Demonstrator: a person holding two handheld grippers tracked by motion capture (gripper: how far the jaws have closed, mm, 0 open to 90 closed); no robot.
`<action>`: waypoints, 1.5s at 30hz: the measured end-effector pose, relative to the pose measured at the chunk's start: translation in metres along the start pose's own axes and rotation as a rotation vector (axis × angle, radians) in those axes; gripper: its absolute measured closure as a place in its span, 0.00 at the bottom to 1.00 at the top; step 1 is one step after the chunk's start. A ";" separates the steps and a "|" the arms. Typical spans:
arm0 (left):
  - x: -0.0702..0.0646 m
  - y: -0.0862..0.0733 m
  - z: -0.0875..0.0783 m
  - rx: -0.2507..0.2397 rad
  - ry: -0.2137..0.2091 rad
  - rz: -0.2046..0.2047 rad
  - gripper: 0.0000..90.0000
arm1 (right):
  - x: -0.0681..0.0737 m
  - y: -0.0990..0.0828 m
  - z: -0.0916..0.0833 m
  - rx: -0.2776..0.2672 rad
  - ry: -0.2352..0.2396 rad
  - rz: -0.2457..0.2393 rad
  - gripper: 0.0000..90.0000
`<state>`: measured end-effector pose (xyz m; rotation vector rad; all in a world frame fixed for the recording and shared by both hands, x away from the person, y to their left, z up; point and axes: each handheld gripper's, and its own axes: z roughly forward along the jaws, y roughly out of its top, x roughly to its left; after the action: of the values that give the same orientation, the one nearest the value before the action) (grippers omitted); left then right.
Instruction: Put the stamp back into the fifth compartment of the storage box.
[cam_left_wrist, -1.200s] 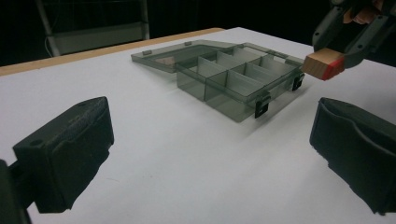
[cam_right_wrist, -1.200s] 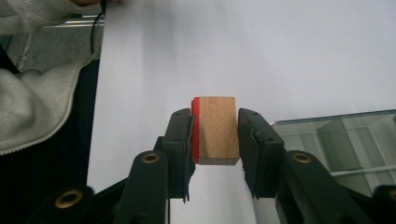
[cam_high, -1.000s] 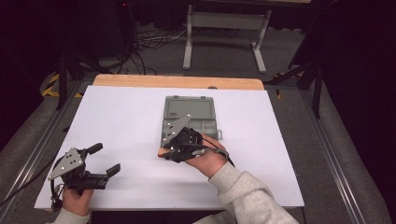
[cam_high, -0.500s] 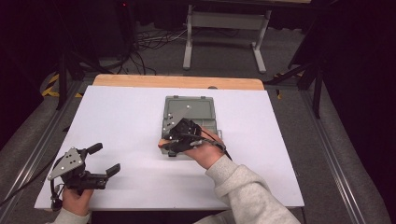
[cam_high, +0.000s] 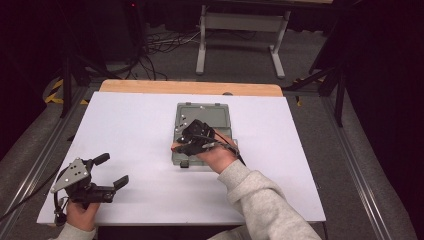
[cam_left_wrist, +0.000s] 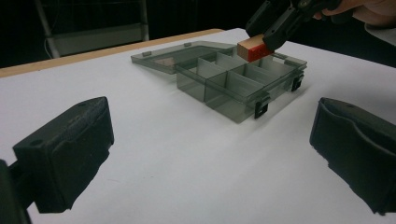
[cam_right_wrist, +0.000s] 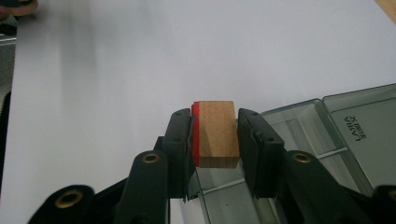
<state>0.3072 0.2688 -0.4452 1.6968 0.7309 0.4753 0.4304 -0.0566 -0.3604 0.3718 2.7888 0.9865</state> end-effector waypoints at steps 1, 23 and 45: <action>0.000 0.000 0.000 0.001 0.001 0.000 0.01 | -0.001 0.000 0.001 0.000 -0.002 0.004 0.73; 0.000 0.000 0.000 0.002 0.000 0.002 0.01 | -0.027 -0.005 0.018 0.031 -0.023 0.056 0.73; 0.001 0.000 0.000 0.003 0.000 0.002 0.01 | -0.028 -0.009 0.034 0.103 0.008 0.060 0.73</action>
<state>0.3075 0.2693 -0.4454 1.7009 0.7298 0.4758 0.4639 -0.0513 -0.3902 0.4685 2.8590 0.8600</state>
